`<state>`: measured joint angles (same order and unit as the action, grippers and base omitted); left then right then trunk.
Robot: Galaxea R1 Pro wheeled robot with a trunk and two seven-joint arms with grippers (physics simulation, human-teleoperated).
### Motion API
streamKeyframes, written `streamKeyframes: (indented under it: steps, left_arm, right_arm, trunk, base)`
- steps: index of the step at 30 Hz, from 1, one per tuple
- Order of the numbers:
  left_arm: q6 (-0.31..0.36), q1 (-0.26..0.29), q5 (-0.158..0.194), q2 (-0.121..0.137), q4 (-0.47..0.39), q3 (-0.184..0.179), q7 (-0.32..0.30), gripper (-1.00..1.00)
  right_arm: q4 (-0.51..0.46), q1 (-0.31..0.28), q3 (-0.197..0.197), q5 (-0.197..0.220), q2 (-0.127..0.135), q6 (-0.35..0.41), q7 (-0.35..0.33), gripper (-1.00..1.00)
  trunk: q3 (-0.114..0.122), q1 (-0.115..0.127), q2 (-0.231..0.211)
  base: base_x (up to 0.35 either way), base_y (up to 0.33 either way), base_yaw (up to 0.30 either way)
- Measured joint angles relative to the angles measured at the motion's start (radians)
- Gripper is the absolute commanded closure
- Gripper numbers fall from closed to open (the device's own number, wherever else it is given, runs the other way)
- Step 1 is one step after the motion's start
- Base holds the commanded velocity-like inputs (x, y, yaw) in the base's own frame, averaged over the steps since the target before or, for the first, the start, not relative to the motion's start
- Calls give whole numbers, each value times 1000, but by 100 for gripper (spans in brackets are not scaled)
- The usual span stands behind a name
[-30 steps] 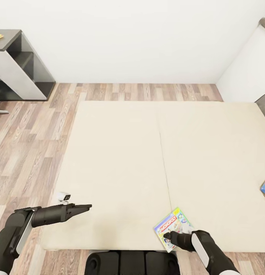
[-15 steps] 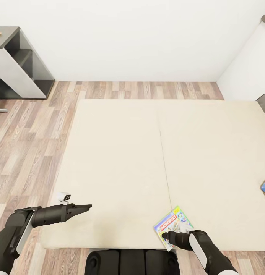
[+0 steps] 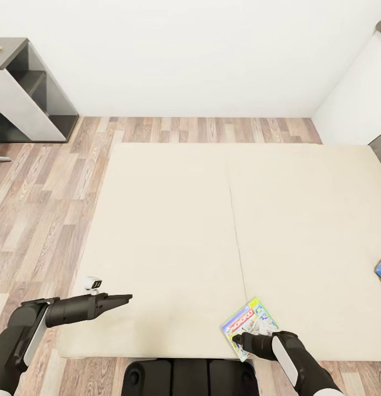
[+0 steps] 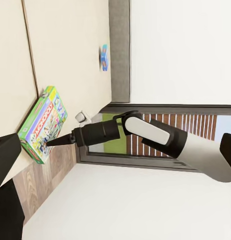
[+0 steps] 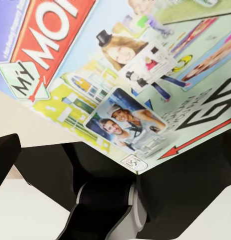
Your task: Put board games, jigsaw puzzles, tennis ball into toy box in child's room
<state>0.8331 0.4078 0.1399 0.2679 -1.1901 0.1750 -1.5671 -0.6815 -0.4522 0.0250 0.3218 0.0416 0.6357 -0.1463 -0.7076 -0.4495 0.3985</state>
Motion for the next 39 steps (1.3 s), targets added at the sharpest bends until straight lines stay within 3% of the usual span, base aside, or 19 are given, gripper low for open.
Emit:
streamKeyframes:
  steps: [19,39]
  left_arm:
    - [0,0,0,0,1,0,0,-100]
    - [0,0,0,0,12,-2,0,-100]
  right_arm:
    - [0,0,1,0,0,-3,0,-100]
    - [0,0,1,1,0,-2,0,-100]
  trunk:
    - [-2,0,0]
    - [-27,0,0]
  base:
    - [0,0,0]
    - [0,0,0]
